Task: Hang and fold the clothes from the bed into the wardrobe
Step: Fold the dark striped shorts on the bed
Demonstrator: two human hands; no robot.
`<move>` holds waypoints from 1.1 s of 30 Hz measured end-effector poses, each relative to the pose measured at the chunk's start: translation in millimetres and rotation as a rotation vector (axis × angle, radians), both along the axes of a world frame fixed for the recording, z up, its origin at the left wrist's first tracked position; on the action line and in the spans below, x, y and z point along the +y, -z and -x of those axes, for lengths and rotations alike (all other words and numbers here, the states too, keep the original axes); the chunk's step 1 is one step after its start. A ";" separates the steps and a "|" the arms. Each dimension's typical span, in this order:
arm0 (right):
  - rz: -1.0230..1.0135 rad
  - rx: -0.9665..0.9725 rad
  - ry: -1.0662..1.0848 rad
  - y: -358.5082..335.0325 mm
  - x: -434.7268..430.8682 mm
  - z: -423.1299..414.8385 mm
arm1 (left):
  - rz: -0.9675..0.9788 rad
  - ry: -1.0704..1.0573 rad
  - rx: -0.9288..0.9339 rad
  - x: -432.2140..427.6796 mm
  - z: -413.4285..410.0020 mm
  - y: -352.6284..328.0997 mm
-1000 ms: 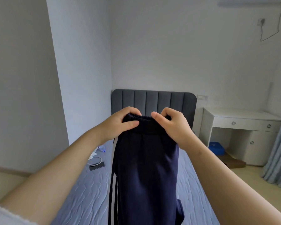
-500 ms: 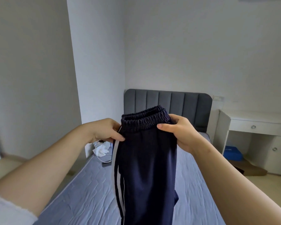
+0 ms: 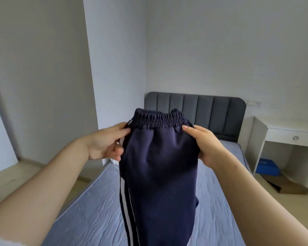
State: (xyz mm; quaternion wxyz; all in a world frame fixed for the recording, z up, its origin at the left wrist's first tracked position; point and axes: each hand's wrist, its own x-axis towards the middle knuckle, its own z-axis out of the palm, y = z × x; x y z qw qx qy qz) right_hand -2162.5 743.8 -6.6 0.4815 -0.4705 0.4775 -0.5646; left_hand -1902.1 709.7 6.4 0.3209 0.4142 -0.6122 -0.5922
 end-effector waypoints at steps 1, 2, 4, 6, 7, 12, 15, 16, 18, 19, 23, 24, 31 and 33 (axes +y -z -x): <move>-0.007 -0.062 -0.019 -3.4 -5.4 -2.9 | -0.008 -0.017 0.052 -6.3 -1.7 -0.9; -0.016 -0.087 -0.018 -4.6 -12.5 -6.9 | -0.006 -0.046 0.046 -14.1 -2.5 -0.5; -0.058 -0.012 0.053 2.1 -31.5 -17.8 | 0.011 -0.122 -0.111 -33.5 -1.8 5.3; -0.116 0.159 0.125 17.9 -54.5 -26.9 | 0.016 -0.191 -0.306 -55.8 -0.9 16.9; -0.137 0.258 0.151 25.9 -67.1 -31.2 | 0.007 -0.214 -0.340 -67.8 0.0 22.6; -0.061 0.357 0.337 5.4 -129.4 -58.8 | 0.008 -0.294 0.012 -134.7 2.4 5.8; 0.148 0.263 0.438 -36.2 -154.2 -73.1 | 0.189 -0.254 0.094 -166.2 -2.3 -34.6; 0.231 0.272 0.475 -49.8 -158.9 -76.2 | 0.256 -0.237 0.103 -172.6 -5.5 -48.9; 0.376 0.275 0.510 -72.1 -163.1 -81.6 | 0.374 -0.221 0.124 -179.6 -13.9 -74.1; 0.431 0.264 0.508 -80.2 -163.3 -83.8 | 0.425 -0.219 0.137 -180.5 -18.3 -84.9; 0.570 0.221 0.479 -96.1 -150.9 -94.6 | 0.572 -0.220 0.170 -168.3 -33.6 -109.7; 0.586 0.214 0.464 -96.3 -145.1 -97.2 | 0.588 -0.219 0.176 -161.8 -37.6 -110.4; 0.544 0.251 0.386 -50.7 -90.4 -100.7 | 0.548 -0.241 0.178 -95.8 -55.0 -57.8; 0.498 0.290 0.377 -25.1 -71.6 -99.8 | 0.503 -0.262 0.130 -75.5 -56.2 -28.3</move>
